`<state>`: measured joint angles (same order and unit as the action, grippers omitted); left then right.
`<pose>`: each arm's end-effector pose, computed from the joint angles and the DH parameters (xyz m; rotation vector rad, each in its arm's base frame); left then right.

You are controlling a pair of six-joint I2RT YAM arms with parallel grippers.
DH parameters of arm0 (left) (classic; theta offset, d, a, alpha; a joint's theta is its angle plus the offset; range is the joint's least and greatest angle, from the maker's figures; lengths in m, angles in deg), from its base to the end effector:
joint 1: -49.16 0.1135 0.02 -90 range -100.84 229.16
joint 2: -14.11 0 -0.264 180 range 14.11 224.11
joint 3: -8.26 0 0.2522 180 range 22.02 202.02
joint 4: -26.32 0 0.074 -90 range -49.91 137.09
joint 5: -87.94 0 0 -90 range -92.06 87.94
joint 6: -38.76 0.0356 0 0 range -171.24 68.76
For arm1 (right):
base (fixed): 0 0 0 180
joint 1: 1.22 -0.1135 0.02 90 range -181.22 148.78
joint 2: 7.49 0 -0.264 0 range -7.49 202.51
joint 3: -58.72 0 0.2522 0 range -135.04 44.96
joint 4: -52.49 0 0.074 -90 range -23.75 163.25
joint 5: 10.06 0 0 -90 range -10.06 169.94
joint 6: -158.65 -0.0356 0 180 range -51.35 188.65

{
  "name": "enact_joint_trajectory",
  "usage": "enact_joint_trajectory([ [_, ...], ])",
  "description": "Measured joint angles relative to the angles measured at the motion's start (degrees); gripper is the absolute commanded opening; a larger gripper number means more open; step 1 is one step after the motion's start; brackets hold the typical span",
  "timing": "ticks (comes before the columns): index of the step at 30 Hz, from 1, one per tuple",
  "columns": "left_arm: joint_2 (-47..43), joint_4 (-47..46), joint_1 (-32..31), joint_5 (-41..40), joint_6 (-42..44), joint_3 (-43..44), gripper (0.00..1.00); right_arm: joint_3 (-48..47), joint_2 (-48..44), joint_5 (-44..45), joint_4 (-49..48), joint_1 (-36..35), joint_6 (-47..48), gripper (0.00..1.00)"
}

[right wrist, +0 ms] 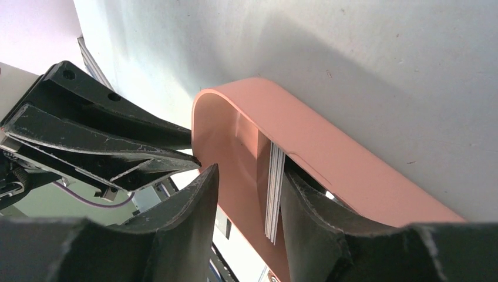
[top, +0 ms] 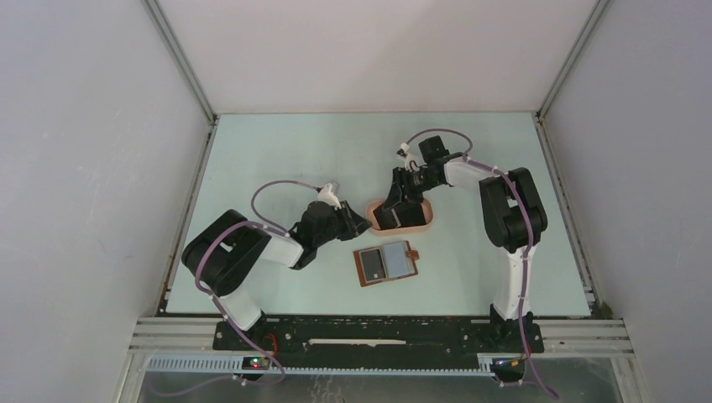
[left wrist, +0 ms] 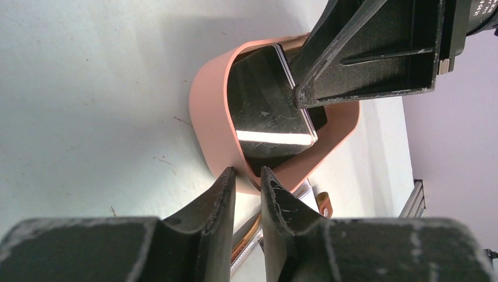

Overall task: Put the credit cards into the card holder
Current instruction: Pick up the credit card from the storage box.

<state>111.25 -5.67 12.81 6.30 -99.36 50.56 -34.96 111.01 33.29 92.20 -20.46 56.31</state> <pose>0.2375 -0.1812 0.1269 -0.1158 2.1338 -1.0678 0.3854 0.1619 0.1508 -0.4194 2.6433 1.2690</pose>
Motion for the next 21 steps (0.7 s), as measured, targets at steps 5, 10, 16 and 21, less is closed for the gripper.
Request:
enact_joint_trajectory([
  [5,0.0,0.0,0.0,0.0,0.0,0.0,0.26,0.0,0.0,-1.0,0.0,0.4,0.5,0.52],
  [10,0.0,0.0,0.0,0.3,0.0,0.0,0.25,0.0,0.0,-3.7,0.0,0.4,0.5,0.52],
  [16,0.0,0.0,0.0,0.9,-0.1,0.0,0.25,0.0,1.0,-5.2,0.0,0.4,0.4,0.52],
  [21,0.1,-0.1,0.0,0.9,-0.5,0.0,0.25,0.0,1.6,-4.8,0.8,0.0,0.5,0.52],
])
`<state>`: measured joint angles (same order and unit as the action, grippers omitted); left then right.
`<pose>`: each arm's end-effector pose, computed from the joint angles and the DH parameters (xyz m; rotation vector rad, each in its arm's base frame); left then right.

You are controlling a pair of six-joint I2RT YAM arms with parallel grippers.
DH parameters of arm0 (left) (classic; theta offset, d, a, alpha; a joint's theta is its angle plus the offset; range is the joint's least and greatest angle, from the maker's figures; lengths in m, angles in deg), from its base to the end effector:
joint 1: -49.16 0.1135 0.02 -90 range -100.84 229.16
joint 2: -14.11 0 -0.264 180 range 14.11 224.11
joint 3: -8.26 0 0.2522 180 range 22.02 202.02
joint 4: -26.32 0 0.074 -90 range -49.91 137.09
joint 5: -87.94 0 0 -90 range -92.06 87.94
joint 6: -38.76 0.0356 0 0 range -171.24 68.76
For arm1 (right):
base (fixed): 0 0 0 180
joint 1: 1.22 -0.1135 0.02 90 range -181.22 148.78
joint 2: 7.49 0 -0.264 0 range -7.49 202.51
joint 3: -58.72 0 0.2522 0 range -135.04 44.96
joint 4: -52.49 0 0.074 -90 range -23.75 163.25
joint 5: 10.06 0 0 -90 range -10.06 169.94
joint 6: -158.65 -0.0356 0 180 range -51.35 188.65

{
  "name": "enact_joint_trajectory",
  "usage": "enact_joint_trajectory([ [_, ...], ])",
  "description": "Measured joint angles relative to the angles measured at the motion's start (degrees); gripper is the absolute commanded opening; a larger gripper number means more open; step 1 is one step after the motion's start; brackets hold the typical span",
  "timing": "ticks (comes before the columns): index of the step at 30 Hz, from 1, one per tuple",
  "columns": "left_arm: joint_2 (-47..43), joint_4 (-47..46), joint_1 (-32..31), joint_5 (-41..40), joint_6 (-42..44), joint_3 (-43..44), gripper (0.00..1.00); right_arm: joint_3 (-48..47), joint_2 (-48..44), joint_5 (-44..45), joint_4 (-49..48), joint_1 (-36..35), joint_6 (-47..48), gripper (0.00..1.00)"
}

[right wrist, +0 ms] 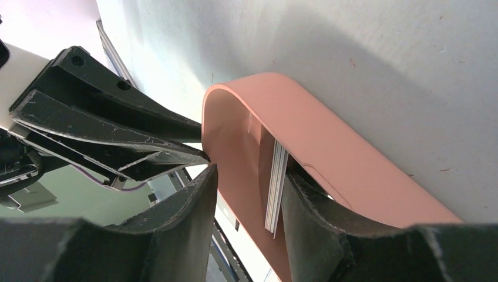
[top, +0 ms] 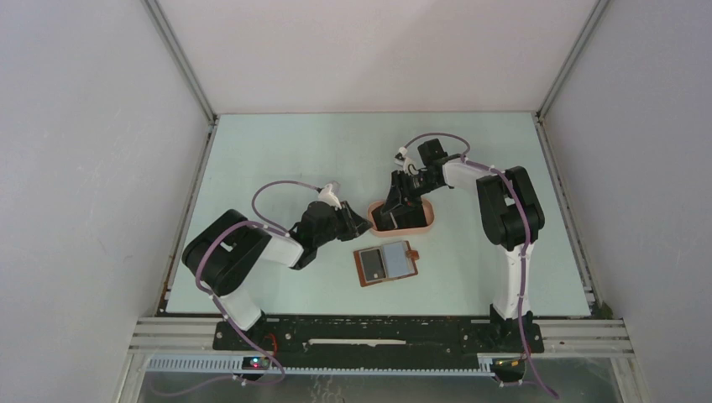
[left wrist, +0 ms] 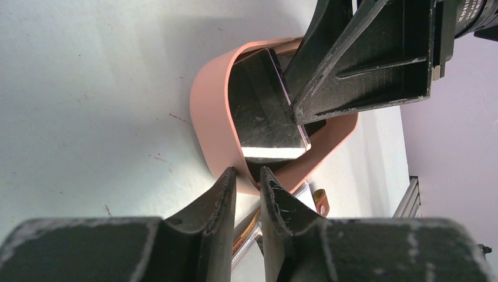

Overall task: Put the credit cards into the card holder
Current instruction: Pick up the credit card from the storage box.

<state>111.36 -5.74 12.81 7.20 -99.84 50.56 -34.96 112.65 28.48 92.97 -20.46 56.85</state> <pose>0.2372 -0.1817 0.1265 -0.1141 2.1404 -1.0865 0.3836 0.1634 0.1409 -0.4355 2.6497 1.3867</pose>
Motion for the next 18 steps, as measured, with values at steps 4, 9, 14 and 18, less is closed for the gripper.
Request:
enact_joint_trajectory([
  [4,0.1,-0.2,0.0,0.0,-0.1,0.0,0.25,-0.1,0.2,0.1,0.9,-0.7,0.4,0.52],
  [9,0.1,-0.2,0.0,0.0,-0.1,0.0,0.25,-0.4,0.5,0.2,1.7,-1.6,1.1,0.51],
  [14,0.1,-0.2,0.0,0.0,-0.5,0.0,0.25,-0.4,0.5,0.7,2.2,-1.7,1.5,0.49],
  [18,0.1,-0.3,0.0,0.0,-0.5,0.0,0.25,-0.4,0.5,0.8,2.4,-1.0,1.7,0.49],
])
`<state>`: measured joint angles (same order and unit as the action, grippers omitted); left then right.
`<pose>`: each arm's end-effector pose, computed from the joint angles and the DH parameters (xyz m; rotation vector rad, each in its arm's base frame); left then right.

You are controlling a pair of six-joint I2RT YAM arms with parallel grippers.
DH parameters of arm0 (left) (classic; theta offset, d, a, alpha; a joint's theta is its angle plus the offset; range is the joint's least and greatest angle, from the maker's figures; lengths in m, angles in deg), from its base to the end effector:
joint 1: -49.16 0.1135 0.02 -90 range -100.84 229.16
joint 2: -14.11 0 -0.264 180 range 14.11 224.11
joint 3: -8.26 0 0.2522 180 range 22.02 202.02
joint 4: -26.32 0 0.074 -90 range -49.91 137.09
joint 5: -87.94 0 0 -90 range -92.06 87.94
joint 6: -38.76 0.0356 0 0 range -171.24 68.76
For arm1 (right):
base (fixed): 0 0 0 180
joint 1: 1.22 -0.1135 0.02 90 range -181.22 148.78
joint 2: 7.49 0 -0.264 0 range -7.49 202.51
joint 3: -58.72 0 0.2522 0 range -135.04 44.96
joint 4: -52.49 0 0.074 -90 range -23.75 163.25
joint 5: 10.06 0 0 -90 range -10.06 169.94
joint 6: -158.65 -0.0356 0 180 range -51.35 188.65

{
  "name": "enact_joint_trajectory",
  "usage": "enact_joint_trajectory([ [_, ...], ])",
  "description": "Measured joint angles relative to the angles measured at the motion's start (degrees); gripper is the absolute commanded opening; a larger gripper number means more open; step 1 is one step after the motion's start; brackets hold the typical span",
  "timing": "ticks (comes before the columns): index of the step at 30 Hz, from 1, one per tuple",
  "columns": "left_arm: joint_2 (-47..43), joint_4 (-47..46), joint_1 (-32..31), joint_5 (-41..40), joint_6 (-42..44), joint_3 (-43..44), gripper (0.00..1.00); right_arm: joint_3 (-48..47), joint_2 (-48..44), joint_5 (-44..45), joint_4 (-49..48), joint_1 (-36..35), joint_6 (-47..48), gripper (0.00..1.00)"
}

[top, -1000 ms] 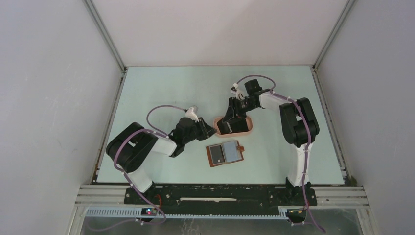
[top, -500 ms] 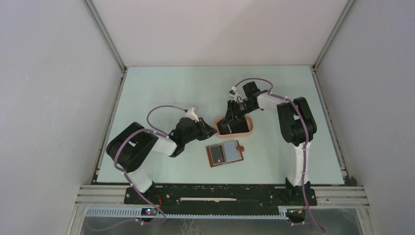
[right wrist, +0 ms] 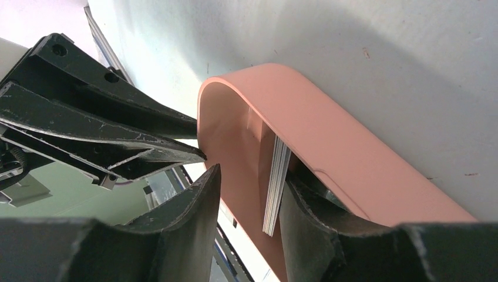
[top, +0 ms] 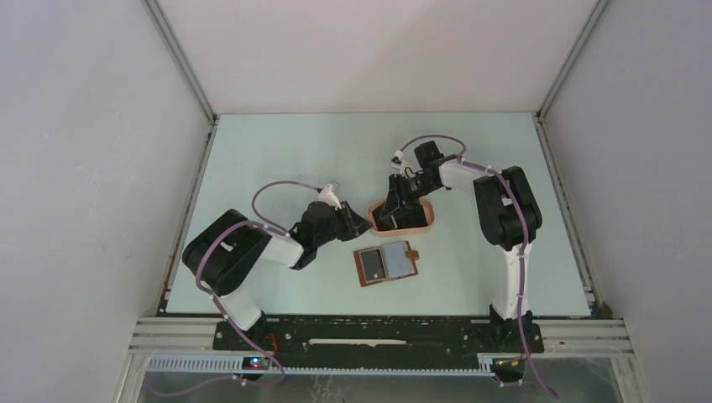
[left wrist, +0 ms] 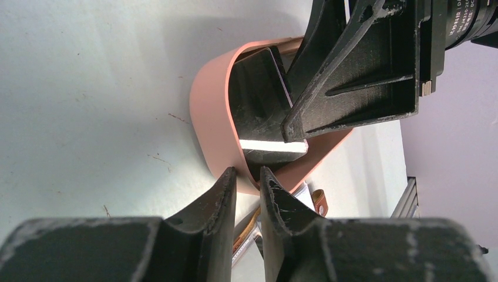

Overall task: Put the credit cards into the card holder
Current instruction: Pick up the credit card from the storage box.

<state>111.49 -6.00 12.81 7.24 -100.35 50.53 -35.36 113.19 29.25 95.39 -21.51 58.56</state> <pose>0.2372 -0.1817 0.1262 -0.1229 2.1402 -1.0931 0.3788 0.1694 0.1372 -0.4733 2.6854 1.3706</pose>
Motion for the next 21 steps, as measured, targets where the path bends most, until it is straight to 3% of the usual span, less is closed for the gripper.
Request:
enact_joint_trajectory([
  [21,0.0,0.0,0.0,0.0,0.0,0.0,0.24,0.0,0.0,-0.9,0.9,3.1,0.4,0.43],
])
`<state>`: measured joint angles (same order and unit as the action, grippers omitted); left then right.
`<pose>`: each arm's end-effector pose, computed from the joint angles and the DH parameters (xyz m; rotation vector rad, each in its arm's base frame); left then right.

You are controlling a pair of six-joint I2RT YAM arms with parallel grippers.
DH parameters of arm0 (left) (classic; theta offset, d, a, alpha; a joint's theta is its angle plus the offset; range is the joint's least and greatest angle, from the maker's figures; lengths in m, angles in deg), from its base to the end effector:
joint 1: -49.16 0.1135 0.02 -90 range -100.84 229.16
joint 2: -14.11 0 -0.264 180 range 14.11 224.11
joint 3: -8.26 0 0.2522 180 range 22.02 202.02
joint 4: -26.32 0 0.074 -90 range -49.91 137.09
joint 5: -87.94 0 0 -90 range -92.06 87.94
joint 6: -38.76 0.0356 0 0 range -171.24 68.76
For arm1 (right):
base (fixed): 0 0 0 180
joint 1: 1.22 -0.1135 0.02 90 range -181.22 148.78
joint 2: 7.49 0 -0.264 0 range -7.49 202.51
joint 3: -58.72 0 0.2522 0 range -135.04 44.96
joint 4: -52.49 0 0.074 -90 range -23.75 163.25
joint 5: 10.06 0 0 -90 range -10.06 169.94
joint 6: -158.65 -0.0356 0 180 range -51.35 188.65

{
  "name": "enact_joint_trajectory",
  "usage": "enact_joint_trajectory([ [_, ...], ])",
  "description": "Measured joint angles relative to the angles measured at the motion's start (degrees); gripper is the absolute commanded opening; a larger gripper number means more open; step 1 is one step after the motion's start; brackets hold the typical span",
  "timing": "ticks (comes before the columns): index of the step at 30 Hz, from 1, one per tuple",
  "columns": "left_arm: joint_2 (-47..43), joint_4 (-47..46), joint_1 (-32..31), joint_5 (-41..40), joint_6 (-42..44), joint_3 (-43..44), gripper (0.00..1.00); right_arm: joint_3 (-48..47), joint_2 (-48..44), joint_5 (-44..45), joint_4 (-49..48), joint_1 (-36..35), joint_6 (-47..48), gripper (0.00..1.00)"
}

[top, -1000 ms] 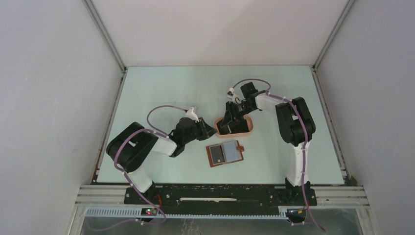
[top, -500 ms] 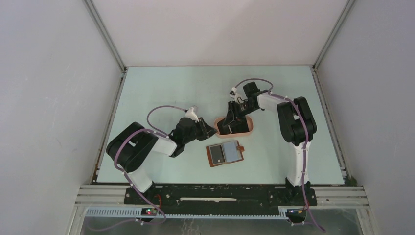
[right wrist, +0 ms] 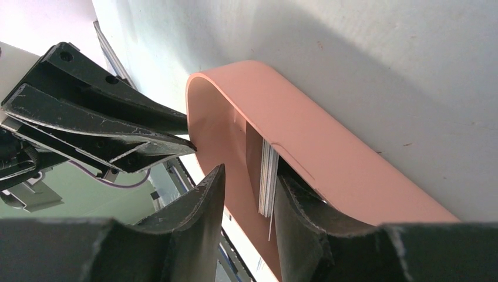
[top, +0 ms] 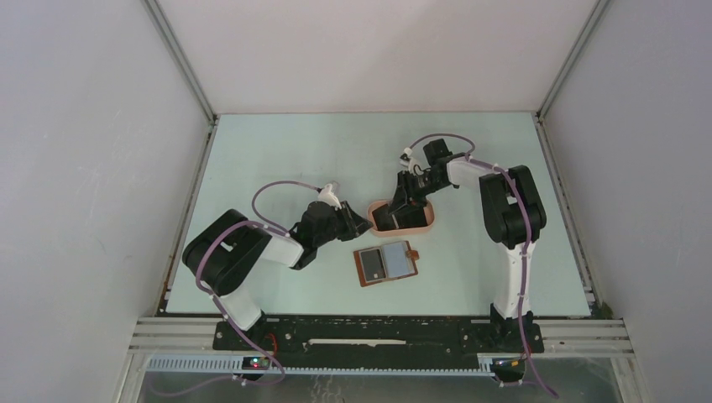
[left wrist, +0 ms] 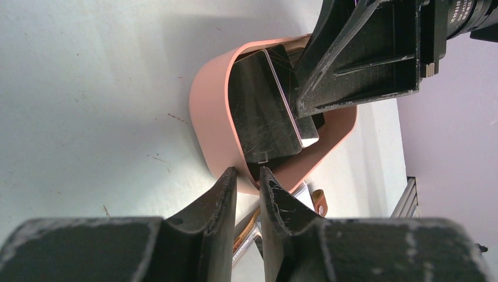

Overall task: Put the credit cards into the card holder
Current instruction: Pick up the credit card from the storage box.

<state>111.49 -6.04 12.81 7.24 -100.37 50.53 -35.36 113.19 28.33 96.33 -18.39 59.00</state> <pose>0.2373 -0.1817 0.1262 -0.1231 2.1395 -1.0937 0.3858 0.1484 0.1371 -0.4021 2.6824 1.3794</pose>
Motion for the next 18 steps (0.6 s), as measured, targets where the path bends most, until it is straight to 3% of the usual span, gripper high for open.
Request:
enact_joint_trajectory([
  [6,0.0,0.0,0.0,0.0,0.0,0.0,0.24,0.0,0.0,0.0,0.0,0.9,0.1,0.39],
  [11,0.0,0.0,0.0,0.0,0.0,0.0,0.24,0.0,0.0,0.0,0.0,1.4,0.3,0.31],
  [18,0.0,0.0,0.0,0.0,0.0,0.0,0.24,0.0,0.0,0.0,0.0,1.9,0.4,0.07],
])
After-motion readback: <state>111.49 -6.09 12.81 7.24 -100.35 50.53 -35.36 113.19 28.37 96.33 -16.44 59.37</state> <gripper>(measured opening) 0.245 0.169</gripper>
